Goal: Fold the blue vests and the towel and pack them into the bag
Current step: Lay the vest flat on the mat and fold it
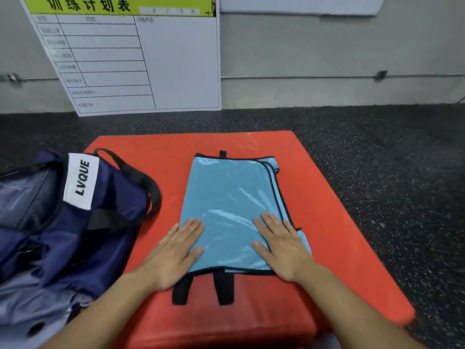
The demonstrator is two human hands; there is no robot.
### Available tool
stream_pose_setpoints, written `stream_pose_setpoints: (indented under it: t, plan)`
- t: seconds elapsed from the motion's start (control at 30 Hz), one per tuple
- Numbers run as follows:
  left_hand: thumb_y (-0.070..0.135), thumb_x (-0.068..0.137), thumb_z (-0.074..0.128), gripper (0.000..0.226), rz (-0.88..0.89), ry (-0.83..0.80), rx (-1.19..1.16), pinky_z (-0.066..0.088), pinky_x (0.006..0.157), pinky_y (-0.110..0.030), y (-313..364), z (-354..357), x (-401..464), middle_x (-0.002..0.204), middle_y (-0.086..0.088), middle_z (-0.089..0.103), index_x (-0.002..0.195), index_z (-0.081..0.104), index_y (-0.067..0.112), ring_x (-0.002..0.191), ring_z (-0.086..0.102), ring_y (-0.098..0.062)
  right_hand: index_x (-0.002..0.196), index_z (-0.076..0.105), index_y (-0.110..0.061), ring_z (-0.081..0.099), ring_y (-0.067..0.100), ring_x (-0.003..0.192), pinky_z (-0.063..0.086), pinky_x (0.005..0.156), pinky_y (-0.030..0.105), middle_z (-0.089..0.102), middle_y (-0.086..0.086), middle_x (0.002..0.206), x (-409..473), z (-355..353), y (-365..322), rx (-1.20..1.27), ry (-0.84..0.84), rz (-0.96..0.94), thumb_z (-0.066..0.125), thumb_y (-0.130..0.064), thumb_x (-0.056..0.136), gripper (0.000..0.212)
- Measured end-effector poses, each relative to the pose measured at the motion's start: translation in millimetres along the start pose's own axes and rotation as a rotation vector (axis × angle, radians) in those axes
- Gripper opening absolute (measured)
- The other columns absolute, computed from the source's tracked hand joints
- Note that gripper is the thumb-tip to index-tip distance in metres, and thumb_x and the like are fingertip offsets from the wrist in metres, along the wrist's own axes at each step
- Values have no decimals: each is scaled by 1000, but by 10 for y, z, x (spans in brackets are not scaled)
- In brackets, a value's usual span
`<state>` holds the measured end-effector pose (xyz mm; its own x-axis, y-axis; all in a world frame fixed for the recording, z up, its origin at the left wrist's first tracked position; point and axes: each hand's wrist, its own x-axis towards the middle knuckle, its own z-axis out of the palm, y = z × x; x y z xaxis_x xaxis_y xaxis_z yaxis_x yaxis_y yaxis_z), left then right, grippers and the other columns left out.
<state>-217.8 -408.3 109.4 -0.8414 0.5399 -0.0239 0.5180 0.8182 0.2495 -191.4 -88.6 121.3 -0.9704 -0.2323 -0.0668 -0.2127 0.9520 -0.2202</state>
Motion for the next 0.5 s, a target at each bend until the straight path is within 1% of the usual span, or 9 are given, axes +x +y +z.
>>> stream_pose_setpoints:
  t: [0.07, 0.13, 0.2, 0.27, 0.37, 0.43, 0.47, 0.5]
  plan:
    - [76, 87, -16, 90, 19, -23, 1, -12, 123, -27, 87, -2, -205, 165, 15, -11, 161, 1, 28, 151, -15, 3, 163, 0, -35, -20, 4, 153, -13, 126, 36, -13, -13, 168, -162, 2, 26, -17, -44, -21, -4, -74, 87, 86]
    - [73, 90, -14, 85, 28, -31, 14, -11, 123, -28, 160, 30, -407, 166, 14, -10, 161, 0, 28, 150, -17, 5, 162, -3, -37, -24, 3, 151, -12, 126, 37, -16, -13, 168, -310, 17, 84, -11, -69, -38, -7, -74, 86, 85]
    - [70, 93, -11, 81, 26, -28, 4, -9, 123, -29, 219, 54, -593, 167, 13, -6, 161, 2, 28, 150, -15, 5, 161, -5, -37, -26, 3, 151, -13, 126, 36, -20, -15, 166, -430, 18, 138, -21, -85, -46, -8, -73, 86, 83]
    - [69, 93, -11, 79, 25, -37, -4, -9, 124, -28, 258, 45, -751, 167, 15, -8, 161, 0, 30, 150, -16, 6, 161, -5, -38, -26, 2, 151, -14, 126, 35, -22, -17, 165, -534, -4, 161, -24, -90, -50, -8, -72, 87, 82]
    - [69, 92, -10, 80, 18, -17, -36, -6, 124, -24, 236, 11, -902, 165, 19, -3, 161, 7, 31, 149, -11, 9, 161, -4, -38, -27, 0, 149, -14, 125, 33, -21, -18, 164, -643, -32, 192, -21, -91, -81, -7, -78, 85, 86]
    - [69, 93, -6, 79, 11, -13, -67, -3, 123, -19, 191, -30, -962, 164, 21, 3, 160, 13, 32, 150, -4, 10, 161, 1, -38, -24, -1, 150, -14, 125, 30, -18, -21, 162, -691, -73, 230, 17, -107, -106, 0, -83, 81, 92]
    - [63, 98, 1, 71, 11, -11, -79, 0, 123, -17, 175, -57, -979, 163, 22, 7, 160, 17, 32, 151, 2, 9, 161, 5, -38, -20, -2, 151, -12, 125, 29, -14, -23, 162, -707, -108, 254, 55, -115, -112, 10, -84, 84, 90]
    - [50, 102, 12, 60, 10, -11, -91, 3, 123, -16, 153, -71, -989, 162, 22, 12, 159, 22, 32, 151, 8, 7, 161, 12, -37, -15, -2, 152, -7, 127, 30, -9, -23, 162, -718, -140, 280, 102, -121, -114, 26, -79, 90, 84]
